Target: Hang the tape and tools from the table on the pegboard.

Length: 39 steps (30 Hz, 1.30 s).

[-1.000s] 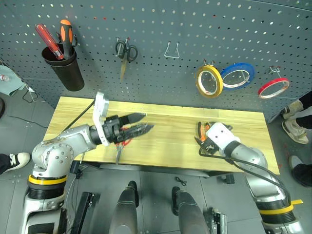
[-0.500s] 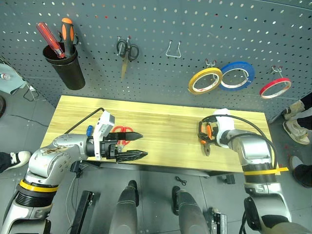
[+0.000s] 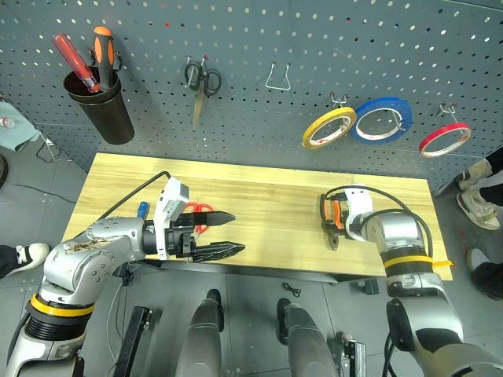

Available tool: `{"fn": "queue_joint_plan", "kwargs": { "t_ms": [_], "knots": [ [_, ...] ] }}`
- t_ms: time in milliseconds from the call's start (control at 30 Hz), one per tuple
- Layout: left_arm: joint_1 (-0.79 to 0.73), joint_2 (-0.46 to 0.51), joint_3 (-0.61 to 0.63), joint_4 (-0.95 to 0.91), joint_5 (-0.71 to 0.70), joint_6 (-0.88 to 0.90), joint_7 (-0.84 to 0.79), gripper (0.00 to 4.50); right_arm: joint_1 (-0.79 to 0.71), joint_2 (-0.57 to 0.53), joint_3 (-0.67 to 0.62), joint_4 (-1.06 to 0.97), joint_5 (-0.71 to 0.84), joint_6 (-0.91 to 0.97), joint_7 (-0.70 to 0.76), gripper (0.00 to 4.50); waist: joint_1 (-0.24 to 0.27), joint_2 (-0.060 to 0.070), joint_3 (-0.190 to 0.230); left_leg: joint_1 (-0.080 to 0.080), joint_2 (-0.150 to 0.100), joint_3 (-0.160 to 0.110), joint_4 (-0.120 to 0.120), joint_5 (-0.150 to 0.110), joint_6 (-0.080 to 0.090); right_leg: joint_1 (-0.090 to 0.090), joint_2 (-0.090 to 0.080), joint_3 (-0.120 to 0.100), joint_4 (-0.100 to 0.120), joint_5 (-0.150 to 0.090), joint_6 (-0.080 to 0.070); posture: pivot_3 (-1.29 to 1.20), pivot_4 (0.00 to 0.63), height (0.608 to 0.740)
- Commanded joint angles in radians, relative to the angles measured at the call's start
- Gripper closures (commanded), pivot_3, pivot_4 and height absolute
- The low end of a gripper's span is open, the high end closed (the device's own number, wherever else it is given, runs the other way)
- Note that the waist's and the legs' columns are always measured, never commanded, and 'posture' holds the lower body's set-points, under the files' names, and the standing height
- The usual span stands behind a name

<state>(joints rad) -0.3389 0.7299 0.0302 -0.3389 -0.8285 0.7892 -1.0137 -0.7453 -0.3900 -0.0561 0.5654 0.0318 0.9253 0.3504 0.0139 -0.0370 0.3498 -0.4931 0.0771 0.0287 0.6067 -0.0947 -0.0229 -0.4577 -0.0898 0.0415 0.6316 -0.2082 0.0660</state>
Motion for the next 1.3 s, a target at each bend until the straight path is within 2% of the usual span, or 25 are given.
{"fn": "queue_joint_plan", "kwargs": {
  "t_ms": [33, 233, 433, 567, 633, 767, 833, 933, 1067, 1167, 1300],
  "knots": [
    [0.006, 0.002, 0.024, -0.042, -0.031, 0.01, -0.001, 0.0, -0.023, 0.002, -0.003, 0.048, 0.003, -0.051, -0.004, 0.07, 0.0, 0.0, 0.001, 0.0, 0.0, 0.0, 0.0, 0.0, 0.0, 0.0, 0.0, 0.0, 0.0, 0.0, 0.0, 0.13, 0.399, 0.74],
    [0.002, 0.006, 0.027, -0.045, -0.036, 0.018, 0.0, 0.0, -0.054, 0.02, 0.001, 0.117, 0.004, -0.078, -0.012, 0.07, 0.0, 0.001, 0.001, 0.0, 0.0, 0.0, 0.0, 0.0, 0.0, 0.0, 0.0, 0.0, 0.0, 0.0, 0.0, 0.15, 0.398, 0.74],
    [0.007, 0.007, 0.029, -0.048, -0.038, 0.016, -0.003, 0.0, -0.066, 0.04, 0.0, 0.114, 0.017, -0.059, -0.007, 1.83, 0.001, 0.001, 0.001, 0.0, 0.0, 0.0, 0.0, 0.0, 0.0, 0.0, 0.0, 0.0, 0.0, 0.0, 0.0, 0.15, 0.395, 0.74],
    [0.012, 0.002, 0.031, -0.047, -0.035, 0.009, 0.001, 0.0, -0.02, 0.034, 0.009, 0.031, 0.025, -0.025, 0.008, 1.84, 0.003, 0.001, 0.001, 0.0, 0.0, 0.0, -0.001, 0.0, 0.0, 0.0, 0.0, 0.0, -0.001, 0.0, -0.001, 0.16, 0.384, 0.74],
    [0.019, 0.001, 0.04, -0.048, -0.038, 0.009, 0.007, 0.0, 0.026, 0.03, 0.024, -0.102, 0.043, -0.027, 0.044, 1.84, 0.007, 0.001, 0.001, 0.0, 0.0, 0.0, -0.001, 0.0, 0.0, 0.0, 0.0, 0.0, -0.001, 0.0, -0.001, 0.17, 0.373, 0.74],
    [0.03, -0.013, 0.121, -0.046, -0.123, 0.055, 0.065, 0.0, 0.127, 0.022, 0.064, -0.563, 0.13, -0.038, 0.152, 1.84, 0.009, 0.003, 0.002, -0.001, 0.0, -0.001, -0.002, 0.0, 0.0, -0.001, 0.0, 0.0, -0.001, 0.0, -0.001, 0.16, 0.354, 0.74],
    [0.021, -0.041, 0.195, -0.033, -0.222, 0.096, 0.139, 0.0, 0.134, 0.054, 0.056, -0.827, 0.185, -0.074, 0.154, 1.84, 0.003, 0.004, 0.003, -0.001, 0.0, -0.001, -0.002, 0.0, 0.0, -0.002, 0.001, 0.0, 0.0, 0.0, 0.0, 0.15, 0.35, 0.74],
    [-0.015, -0.093, 0.28, -0.011, -0.334, 0.12, 0.261, 0.0, 0.073, 0.103, 0.053, -0.994, 0.188, -0.156, 0.101, 1.84, 0.0, 0.004, 0.003, -0.001, 0.002, -0.001, -0.001, 0.0, 0.0, -0.002, 0.002, 0.0, 0.001, -0.002, 0.004, 0.13, 0.341, 0.74],
    [-0.125, -0.178, 0.377, 0.063, -0.452, 0.08, 0.452, 0.0, -0.112, 0.166, 0.079, -0.951, 0.11, -0.378, 0.008, 1.84, 0.007, 0.003, 0.002, 0.0, 0.002, -0.002, 0.0, 0.0, -0.001, 0.0, 0.002, -0.002, 0.0, 0.0, 0.004, 0.11, 0.328, 0.74],
    [-0.211, -0.225, 0.403, 0.097, -0.483, 0.04, 0.539, 0.0, -0.215, 0.205, 0.079, -0.804, 0.051, -0.54, -0.068, 1.84, 0.016, 0.002, 0.001, -0.001, 0.001, -0.002, 0.001, 0.001, -0.001, 0.001, 0.001, -0.002, -0.002, 0.001, 0.004, 0.1, 0.324, 0.74],
    [-0.305, -0.283, 0.397, 0.133, -0.484, -0.012, 0.598, 0.0, -0.327, 0.221, 0.061, -0.563, -0.027, -0.77, -0.168, 1.84, 0.028, 0.001, 0.001, -0.002, 0.0, -0.002, 0.001, 0.001, -0.002, 0.001, 0.001, -0.003, -0.002, 0.005, -0.002, 0.14, 0.321, 0.74]
  ]
}}
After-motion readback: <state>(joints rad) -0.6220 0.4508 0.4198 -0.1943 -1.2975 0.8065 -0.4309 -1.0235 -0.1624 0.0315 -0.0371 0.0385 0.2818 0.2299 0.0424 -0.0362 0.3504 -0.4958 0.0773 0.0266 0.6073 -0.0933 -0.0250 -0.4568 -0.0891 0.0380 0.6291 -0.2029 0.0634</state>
